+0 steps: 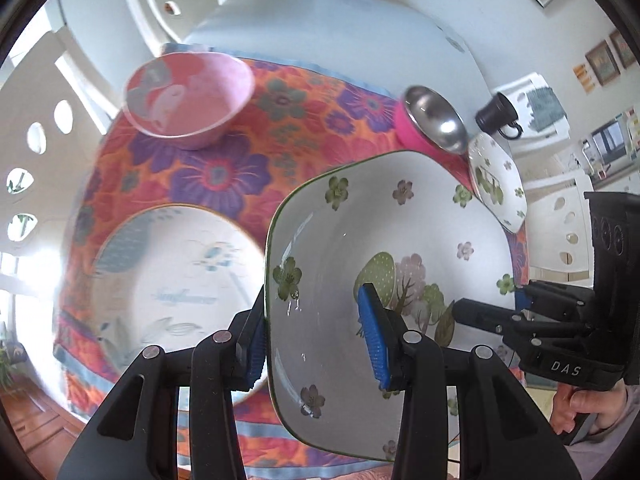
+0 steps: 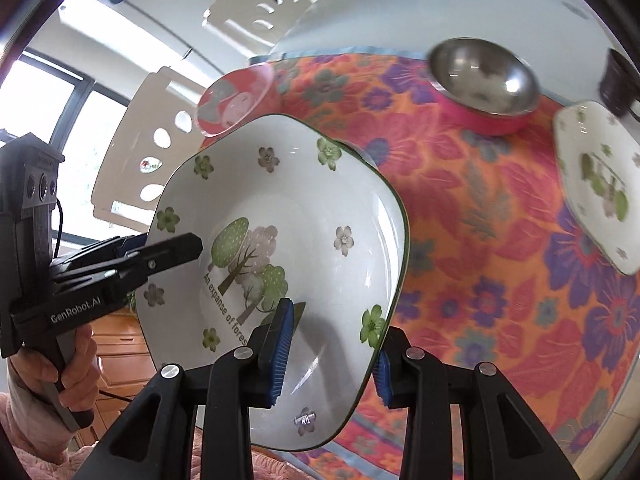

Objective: Organize plates and bowls

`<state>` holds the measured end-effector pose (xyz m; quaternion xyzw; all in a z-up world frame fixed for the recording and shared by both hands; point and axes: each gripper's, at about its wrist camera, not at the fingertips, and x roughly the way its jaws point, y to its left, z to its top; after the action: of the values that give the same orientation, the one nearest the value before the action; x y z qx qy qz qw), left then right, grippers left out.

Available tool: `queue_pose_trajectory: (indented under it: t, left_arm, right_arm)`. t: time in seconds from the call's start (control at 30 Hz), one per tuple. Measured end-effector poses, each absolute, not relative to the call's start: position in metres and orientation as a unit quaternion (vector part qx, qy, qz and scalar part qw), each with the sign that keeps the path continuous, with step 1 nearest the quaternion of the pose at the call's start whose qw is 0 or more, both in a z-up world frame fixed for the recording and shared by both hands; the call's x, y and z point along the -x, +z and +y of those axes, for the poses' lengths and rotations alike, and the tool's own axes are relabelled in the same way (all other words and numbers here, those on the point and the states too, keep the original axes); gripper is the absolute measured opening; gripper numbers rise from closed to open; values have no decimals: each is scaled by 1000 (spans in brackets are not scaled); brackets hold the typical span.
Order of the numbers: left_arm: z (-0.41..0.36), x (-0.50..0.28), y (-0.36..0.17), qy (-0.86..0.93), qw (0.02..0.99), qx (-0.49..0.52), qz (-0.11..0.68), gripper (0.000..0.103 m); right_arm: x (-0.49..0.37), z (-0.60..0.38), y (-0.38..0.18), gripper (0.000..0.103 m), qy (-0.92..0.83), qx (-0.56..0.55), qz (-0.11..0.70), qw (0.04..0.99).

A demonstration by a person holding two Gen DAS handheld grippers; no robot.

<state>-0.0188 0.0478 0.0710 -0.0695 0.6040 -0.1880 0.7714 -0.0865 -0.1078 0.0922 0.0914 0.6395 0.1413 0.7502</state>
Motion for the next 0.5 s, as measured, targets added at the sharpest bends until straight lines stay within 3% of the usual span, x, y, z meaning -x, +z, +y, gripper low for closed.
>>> queue_pose_trajectory:
  t: [0.5]
  left_arm:
    - [142,9,57,-171,777,88,600,38]
  right_arm:
    - [62,-20,75,35,160,-78,649,740]
